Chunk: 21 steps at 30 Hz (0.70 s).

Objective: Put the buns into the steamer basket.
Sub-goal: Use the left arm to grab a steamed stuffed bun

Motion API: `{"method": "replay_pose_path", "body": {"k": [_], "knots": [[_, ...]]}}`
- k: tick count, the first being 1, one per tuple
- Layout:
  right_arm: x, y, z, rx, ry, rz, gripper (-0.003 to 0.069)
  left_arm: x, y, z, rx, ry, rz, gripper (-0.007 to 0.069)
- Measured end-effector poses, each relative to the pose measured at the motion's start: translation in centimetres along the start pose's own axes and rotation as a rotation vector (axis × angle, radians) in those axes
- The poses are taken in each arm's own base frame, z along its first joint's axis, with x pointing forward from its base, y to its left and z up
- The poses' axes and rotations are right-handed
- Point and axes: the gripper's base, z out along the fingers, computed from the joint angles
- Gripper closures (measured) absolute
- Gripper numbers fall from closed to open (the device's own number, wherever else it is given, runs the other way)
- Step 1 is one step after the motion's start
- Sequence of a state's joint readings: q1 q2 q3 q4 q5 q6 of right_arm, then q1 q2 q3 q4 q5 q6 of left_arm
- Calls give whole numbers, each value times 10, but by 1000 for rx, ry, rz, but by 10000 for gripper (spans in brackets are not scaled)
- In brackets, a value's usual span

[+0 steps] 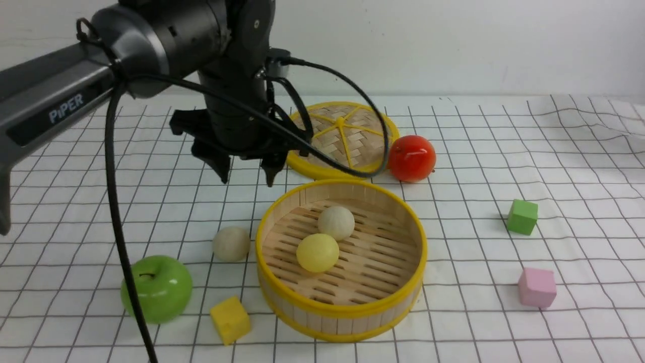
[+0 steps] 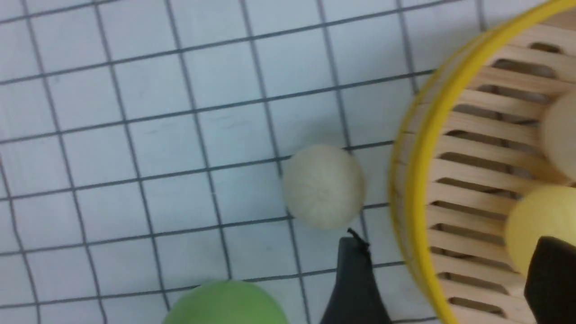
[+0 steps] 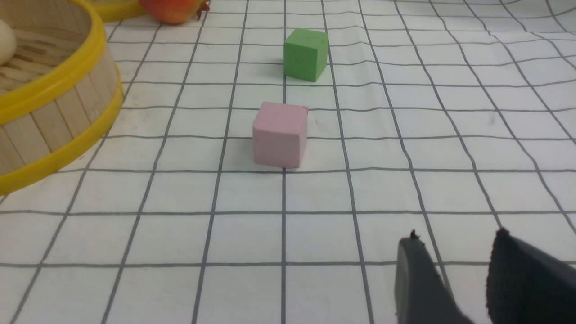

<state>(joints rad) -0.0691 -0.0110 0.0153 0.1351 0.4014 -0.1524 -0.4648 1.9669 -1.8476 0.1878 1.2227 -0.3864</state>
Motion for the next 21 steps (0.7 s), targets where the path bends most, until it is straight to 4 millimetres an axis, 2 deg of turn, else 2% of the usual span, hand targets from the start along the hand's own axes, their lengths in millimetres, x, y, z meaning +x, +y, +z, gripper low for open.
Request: {"method": "replay_pose_path", "body": {"k": [2, 6, 8, 14, 21], "knots": [[0, 0, 0, 0, 0, 0, 419, 1, 8, 8, -11, 15, -25, 147], [0, 0, 0, 0, 0, 0, 419, 11, 35, 45, -26, 65, -99, 147], [0, 0, 0, 0, 0, 0, 419, 13, 39, 55, -3, 60, -122, 147], [0, 0, 0, 0, 0, 0, 419, 8, 35, 68, 68, -25, -110, 147], [0, 0, 0, 0, 0, 0, 419, 11, 31, 92, 70, 20, -105, 200]]}}
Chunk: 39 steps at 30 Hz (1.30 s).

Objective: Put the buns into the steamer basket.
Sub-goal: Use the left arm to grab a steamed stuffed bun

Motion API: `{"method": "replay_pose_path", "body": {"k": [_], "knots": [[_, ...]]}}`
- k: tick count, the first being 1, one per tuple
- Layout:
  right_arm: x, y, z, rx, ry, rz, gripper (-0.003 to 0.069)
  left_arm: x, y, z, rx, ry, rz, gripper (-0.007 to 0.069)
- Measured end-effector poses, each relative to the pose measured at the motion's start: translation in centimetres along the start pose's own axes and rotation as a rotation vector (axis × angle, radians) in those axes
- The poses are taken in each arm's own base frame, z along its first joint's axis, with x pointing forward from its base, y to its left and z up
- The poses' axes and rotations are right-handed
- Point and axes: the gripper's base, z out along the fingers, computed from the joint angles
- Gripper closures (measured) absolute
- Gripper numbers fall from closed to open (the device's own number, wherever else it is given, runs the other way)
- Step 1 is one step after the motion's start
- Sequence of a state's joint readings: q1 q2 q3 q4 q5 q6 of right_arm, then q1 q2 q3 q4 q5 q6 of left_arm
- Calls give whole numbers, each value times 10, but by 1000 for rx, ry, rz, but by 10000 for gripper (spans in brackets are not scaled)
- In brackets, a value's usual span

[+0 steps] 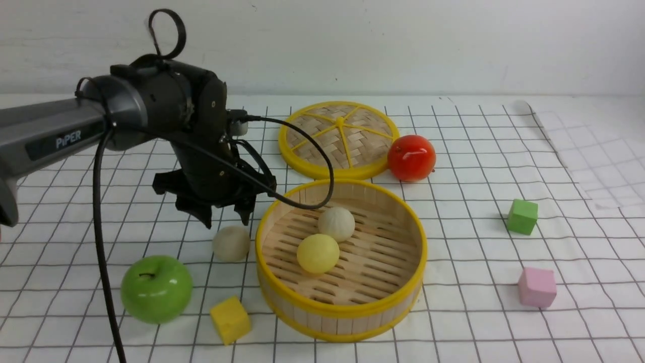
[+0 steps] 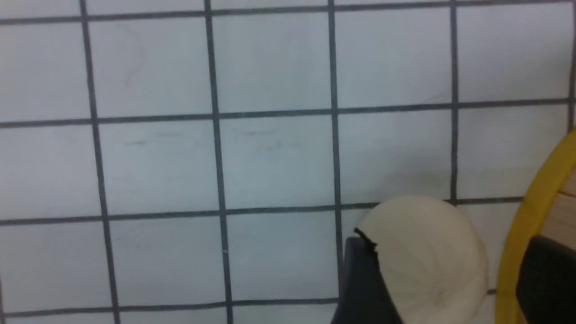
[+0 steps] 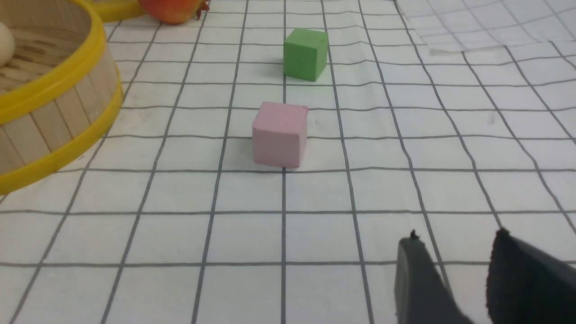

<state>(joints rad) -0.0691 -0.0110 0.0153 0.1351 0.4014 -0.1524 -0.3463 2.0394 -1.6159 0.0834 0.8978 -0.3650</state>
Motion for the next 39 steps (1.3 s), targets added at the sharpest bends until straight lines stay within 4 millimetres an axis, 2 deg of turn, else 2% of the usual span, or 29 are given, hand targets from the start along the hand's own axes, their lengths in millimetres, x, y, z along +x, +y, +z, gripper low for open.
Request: {"method": "replay_pose_path", "body": {"k": [5, 6, 9, 13, 20, 23, 33, 39], "knots": [[0, 0, 0, 0, 0, 0, 419, 2, 0, 7, -6, 21, 1, 275], [0, 0, 0, 0, 0, 0, 419, 2, 0, 7, -6, 21, 1, 323], [0, 0, 0, 0, 0, 0, 419, 2, 0, 7, -6, 21, 2, 376], [0, 0, 0, 0, 0, 0, 419, 2, 0, 7, -6, 21, 2, 484], [0, 0, 0, 0, 0, 0, 419, 3, 0, 9, -11, 36, 1, 573], [0, 0, 0, 0, 0, 0, 419, 4, 1, 13, -16, 50, 2, 634], [0, 0, 0, 0, 0, 0, 419, 4, -1, 10, -1, 62, 13, 638], [0, 0, 0, 0, 0, 0, 419, 2, -1, -9, 11, 27, 11, 638]]}}
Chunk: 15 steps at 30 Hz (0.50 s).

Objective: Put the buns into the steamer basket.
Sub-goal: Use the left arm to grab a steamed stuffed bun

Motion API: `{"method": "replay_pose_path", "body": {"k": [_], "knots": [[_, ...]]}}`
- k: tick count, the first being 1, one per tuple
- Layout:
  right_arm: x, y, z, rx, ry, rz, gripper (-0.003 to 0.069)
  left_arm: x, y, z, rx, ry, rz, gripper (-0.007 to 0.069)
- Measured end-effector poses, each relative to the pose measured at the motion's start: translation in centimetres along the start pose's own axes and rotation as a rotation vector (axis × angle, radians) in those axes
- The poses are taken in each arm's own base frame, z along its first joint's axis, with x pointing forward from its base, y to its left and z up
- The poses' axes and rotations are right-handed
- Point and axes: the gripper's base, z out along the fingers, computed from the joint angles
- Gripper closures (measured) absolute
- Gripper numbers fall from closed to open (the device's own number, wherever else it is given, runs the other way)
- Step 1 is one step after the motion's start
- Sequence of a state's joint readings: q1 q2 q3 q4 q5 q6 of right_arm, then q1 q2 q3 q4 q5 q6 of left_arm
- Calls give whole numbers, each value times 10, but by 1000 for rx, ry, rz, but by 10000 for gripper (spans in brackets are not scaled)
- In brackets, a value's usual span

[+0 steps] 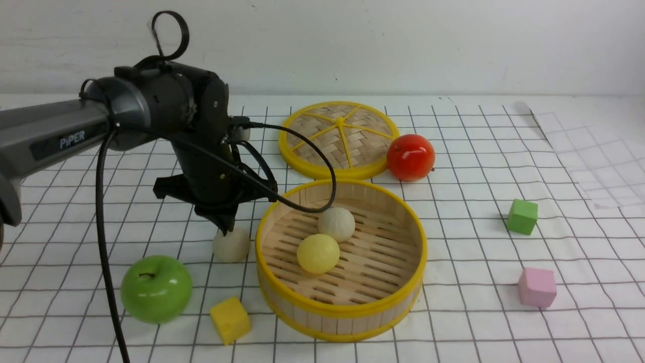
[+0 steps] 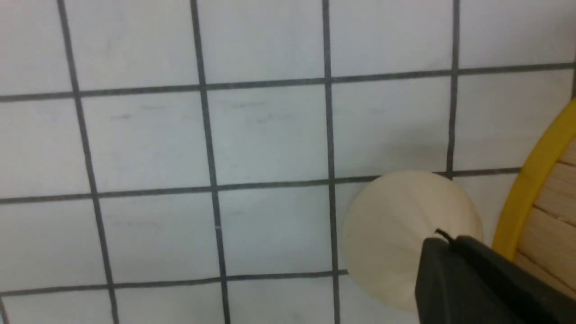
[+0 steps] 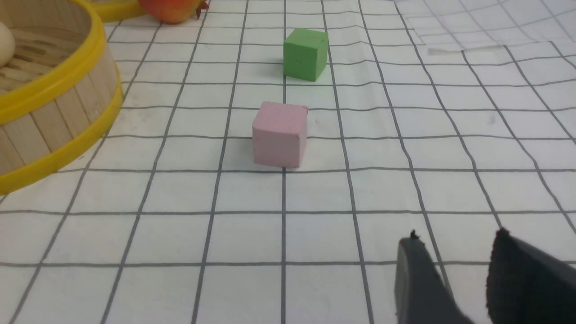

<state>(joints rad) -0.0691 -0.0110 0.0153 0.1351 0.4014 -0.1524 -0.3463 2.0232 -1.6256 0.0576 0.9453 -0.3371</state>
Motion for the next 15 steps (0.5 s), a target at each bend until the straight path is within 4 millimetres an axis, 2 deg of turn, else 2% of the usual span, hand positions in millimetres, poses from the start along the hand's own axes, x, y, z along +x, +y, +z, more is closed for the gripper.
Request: {"method": "replay_pose_path", "body": {"k": [3, 9, 12, 14, 15], "knots": [[0, 0, 0, 0, 0, 0, 419, 0, 1, -10, 1, -9, 0, 638], [0, 0, 0, 0, 0, 0, 419, 2, 1, -12, -6, 8, -35, 636], [0, 0, 0, 0, 0, 0, 419, 2, 1, -12, -7, 11, -47, 610], [0, 0, 0, 0, 0, 0, 419, 2, 1, -12, -7, 12, -49, 570], [0, 0, 0, 0, 0, 0, 419, 2, 1, -10, -8, 16, -44, 517]]}}
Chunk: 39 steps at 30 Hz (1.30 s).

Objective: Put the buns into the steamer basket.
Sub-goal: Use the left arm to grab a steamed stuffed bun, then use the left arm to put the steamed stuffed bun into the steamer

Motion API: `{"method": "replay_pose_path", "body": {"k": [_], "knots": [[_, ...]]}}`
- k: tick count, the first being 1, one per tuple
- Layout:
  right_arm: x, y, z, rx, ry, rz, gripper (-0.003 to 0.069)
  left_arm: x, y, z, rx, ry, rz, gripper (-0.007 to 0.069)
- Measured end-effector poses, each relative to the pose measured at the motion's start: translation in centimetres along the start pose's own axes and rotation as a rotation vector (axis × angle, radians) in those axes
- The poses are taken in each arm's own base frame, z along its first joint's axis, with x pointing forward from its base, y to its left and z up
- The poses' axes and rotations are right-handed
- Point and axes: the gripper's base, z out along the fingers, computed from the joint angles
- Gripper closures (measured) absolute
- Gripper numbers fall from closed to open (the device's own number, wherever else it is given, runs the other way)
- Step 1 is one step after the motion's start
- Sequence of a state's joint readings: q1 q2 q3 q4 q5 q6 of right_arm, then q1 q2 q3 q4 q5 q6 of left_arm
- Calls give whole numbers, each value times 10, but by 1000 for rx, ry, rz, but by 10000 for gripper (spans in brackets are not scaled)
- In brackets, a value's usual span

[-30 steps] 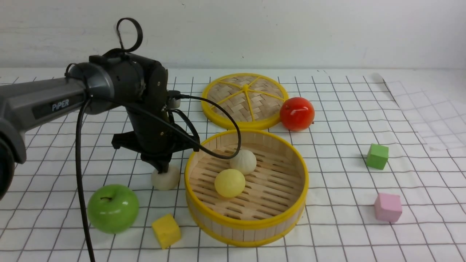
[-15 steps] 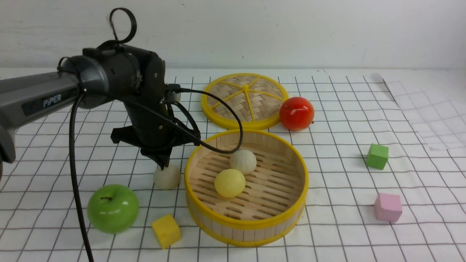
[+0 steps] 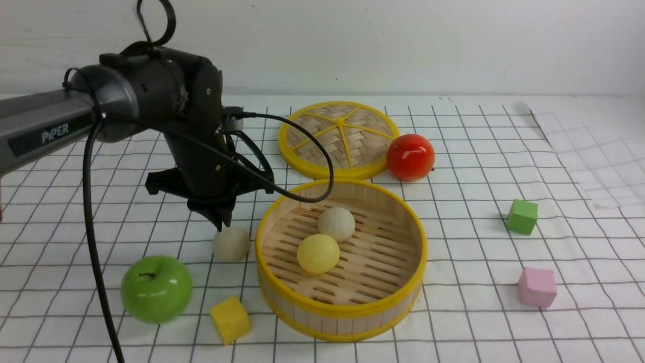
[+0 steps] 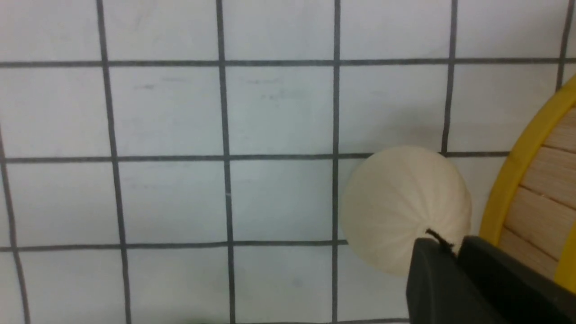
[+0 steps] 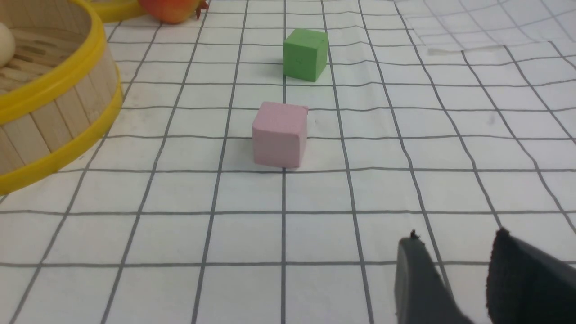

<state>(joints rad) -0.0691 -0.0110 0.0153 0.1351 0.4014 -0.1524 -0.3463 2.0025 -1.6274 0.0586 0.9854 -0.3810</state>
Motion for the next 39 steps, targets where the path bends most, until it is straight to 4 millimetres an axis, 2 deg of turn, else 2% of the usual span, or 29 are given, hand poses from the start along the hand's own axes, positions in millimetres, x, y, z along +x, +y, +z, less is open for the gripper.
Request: {"method": "replay_pose_path", "body": {"k": [1, 2, 3, 4, 6, 8, 12, 18, 21, 24, 28, 29, 31, 32, 33, 34, 36, 37, 39], "knots": [[0, 0, 0, 0, 0, 0, 419, 0, 0, 0, 0, 0, 0, 517], [0, 0, 0, 0, 0, 0, 419, 0, 0, 5, 0, 9, 8, 457], [0, 0, 0, 0, 0, 0, 419, 0, -1, 6, 0, 12, 8, 450], [0, 0, 0, 0, 0, 0, 419, 1, -1, 11, 0, 23, 10, 399], [0, 0, 0, 0, 0, 0, 419, 1, -2, 17, 1, 34, 10, 351], [0, 0, 0, 0, 0, 0, 419, 1, -2, 23, 0, 38, 11, 331], [0, 0, 0, 0, 0, 0, 419, 0, -3, 29, 3, 26, 12, 337], [0, 0, 0, 0, 0, 0, 419, -2, -3, 32, 2, 5, 19, 470], [0, 0, 0, 0, 0, 0, 419, -2, -3, 32, 2, 7, 20, 585], [0, 0, 0, 0, 0, 0, 419, -1, -2, 31, -1, 15, 20, 631], [0, 0, 0, 0, 0, 0, 419, -1, -1, 11, 3, 2, 19, 638], [0, 0, 0, 0, 0, 0, 419, -1, -2, -8, 29, -28, 8, 638], [0, 0, 0, 0, 0, 0, 419, -1, -3, -21, 58, -45, -5, 638], [0, 0, 0, 0, 0, 0, 419, 1, -6, -45, 120, -75, -14, 638], [0, 0, 0, 0, 0, 0, 419, 3, -10, -58, 165, -89, -7, 638], [0, 0, 0, 0, 0, 0, 419, 3, -11, -60, 173, -91, -12, 638], [0, 0, 0, 0, 0, 0, 419, 12, -32, -81, 287, -111, 48, 638], [0, 0, 0, 0, 0, 0, 419, 13, -34, -82, 295, -112, 53, 638], [0, 0, 0, 0, 0, 0, 419, 24, -63, -83, 365, -112, 126, 638]]}}
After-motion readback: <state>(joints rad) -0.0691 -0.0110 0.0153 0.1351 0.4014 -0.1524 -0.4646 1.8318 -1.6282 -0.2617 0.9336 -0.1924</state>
